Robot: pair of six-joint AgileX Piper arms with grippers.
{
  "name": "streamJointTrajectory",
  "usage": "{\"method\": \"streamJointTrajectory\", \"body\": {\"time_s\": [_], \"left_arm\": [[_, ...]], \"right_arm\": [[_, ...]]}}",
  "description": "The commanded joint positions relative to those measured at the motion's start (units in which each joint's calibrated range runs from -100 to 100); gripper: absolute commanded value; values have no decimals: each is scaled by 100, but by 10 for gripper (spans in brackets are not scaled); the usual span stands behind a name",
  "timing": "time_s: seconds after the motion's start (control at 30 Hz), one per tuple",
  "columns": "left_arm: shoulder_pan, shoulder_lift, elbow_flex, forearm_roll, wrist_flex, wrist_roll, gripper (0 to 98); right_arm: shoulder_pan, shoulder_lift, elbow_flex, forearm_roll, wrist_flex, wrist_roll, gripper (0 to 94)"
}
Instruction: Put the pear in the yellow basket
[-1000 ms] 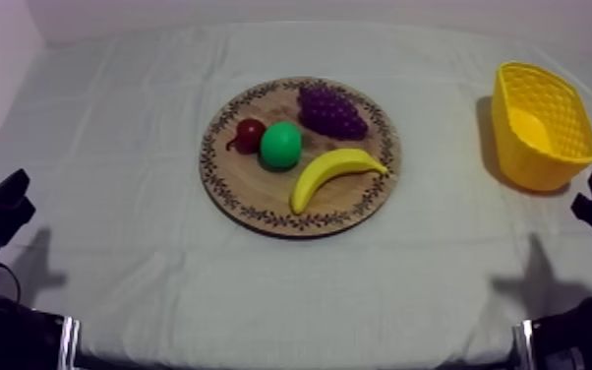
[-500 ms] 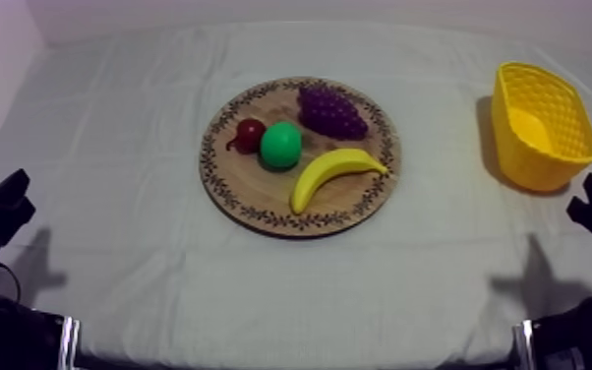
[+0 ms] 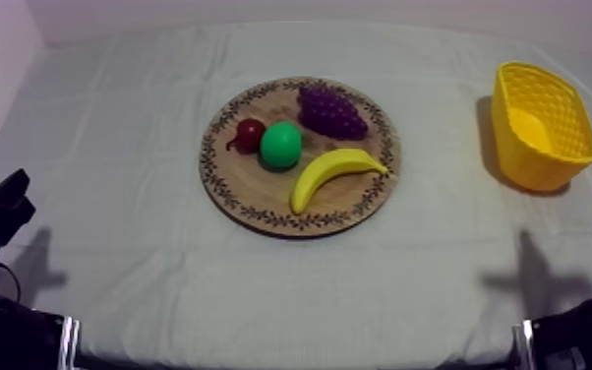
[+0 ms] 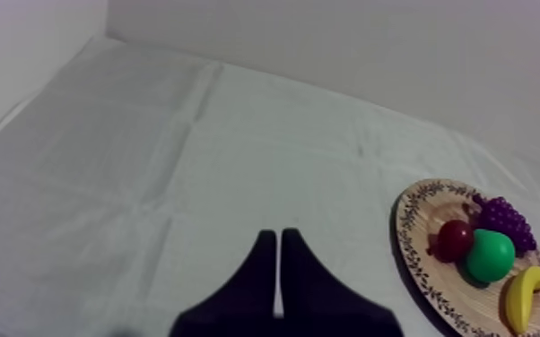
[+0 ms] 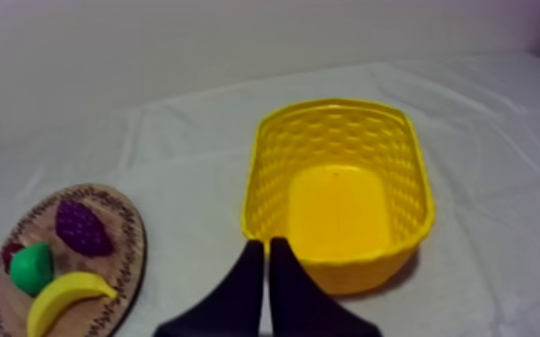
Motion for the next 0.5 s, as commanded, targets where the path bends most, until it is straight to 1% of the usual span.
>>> {"method": "streamJointTrajectory", "body": {"time_s": [0.0,0.23,0.4,0.47], "left_arm": [[-1,0,3,2,-1,-1,1],[-1,0,3,2,-1,-1,1],[-1,0,3,2,-1,-1,1],[-1,0,3,2,-1,-1,1]], "right_arm": [[-37,921,-1499,-58,301,-15,2],[-281,2416,-3553,-359,1042,-11,2],[-612,3333,-4564,-507,1480,-85,2],[-793,3659,-4849,-522,1620,-149,2]]}}
